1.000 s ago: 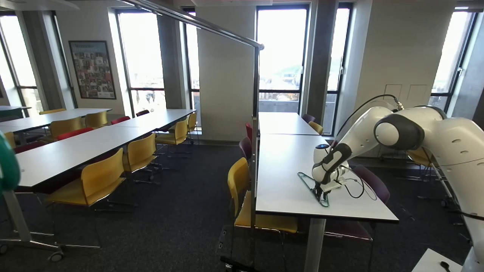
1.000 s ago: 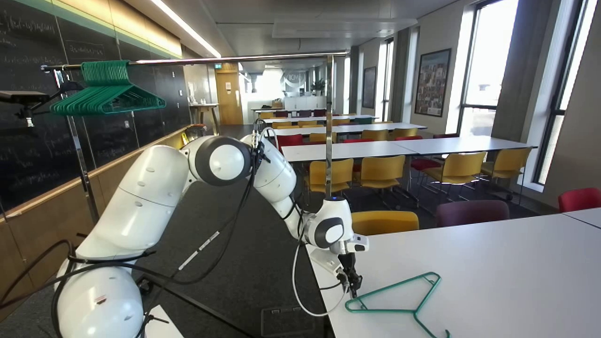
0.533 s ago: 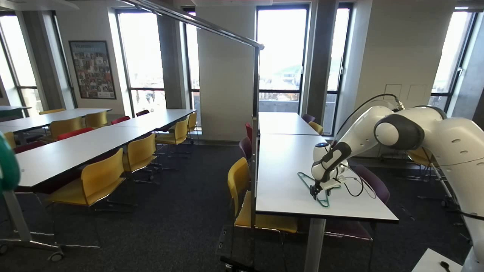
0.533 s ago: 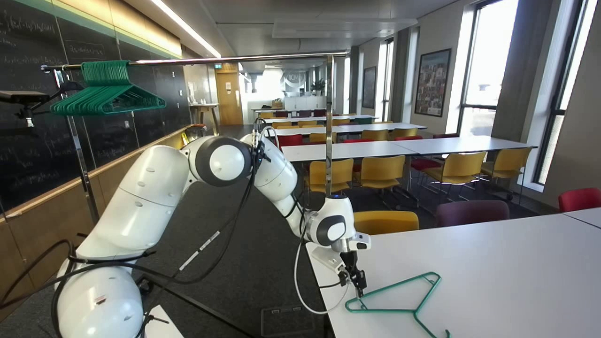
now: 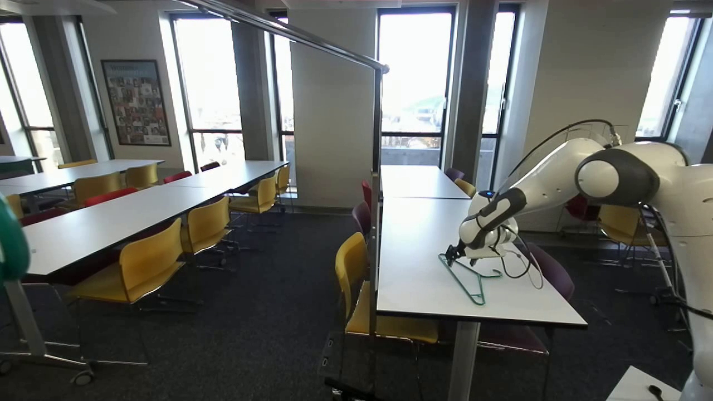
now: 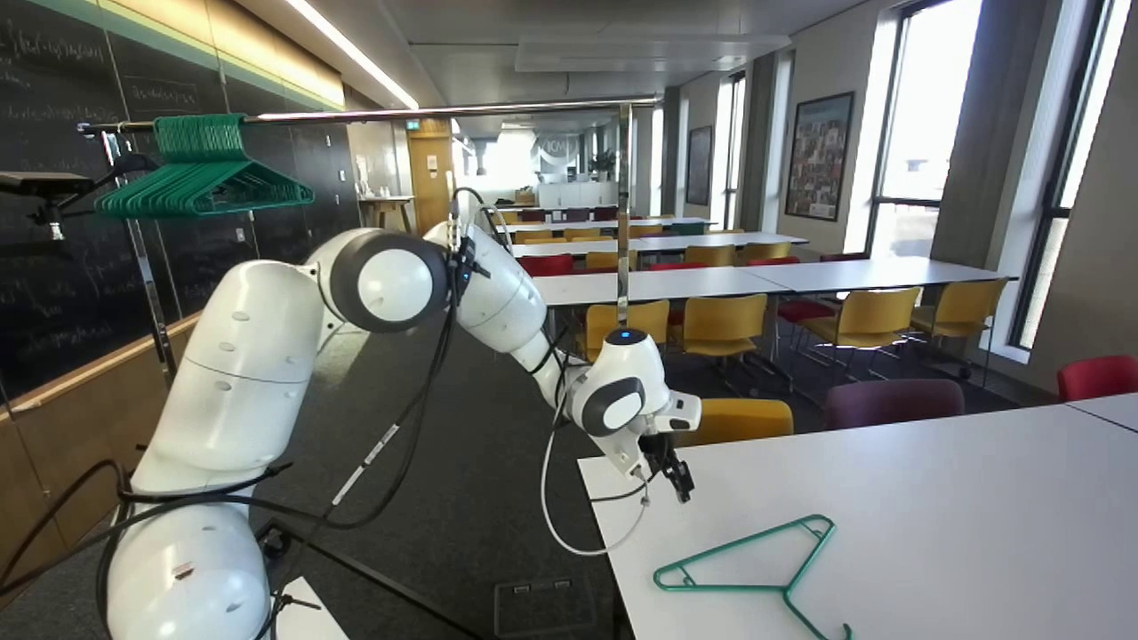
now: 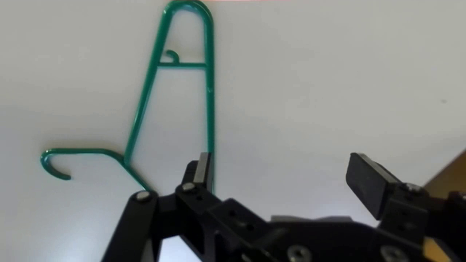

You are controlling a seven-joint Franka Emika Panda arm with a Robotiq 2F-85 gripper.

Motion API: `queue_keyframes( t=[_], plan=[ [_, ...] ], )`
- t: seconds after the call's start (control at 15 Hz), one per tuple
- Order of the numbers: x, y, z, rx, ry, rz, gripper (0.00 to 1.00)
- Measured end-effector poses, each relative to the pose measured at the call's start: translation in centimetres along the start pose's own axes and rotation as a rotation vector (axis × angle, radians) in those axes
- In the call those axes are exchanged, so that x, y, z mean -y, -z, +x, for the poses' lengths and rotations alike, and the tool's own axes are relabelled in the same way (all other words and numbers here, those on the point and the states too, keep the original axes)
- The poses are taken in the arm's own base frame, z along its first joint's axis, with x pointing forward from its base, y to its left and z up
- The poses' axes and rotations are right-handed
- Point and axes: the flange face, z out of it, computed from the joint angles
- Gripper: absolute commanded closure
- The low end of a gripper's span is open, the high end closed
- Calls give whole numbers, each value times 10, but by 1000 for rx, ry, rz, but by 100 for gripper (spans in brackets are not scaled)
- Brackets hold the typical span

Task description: Put the green hanger on the table

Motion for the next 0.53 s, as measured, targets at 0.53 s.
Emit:
queue_keyframes(
  t=[0.53],
  plan=[
    [17,101,-28,7,-9,89,0]
  ],
)
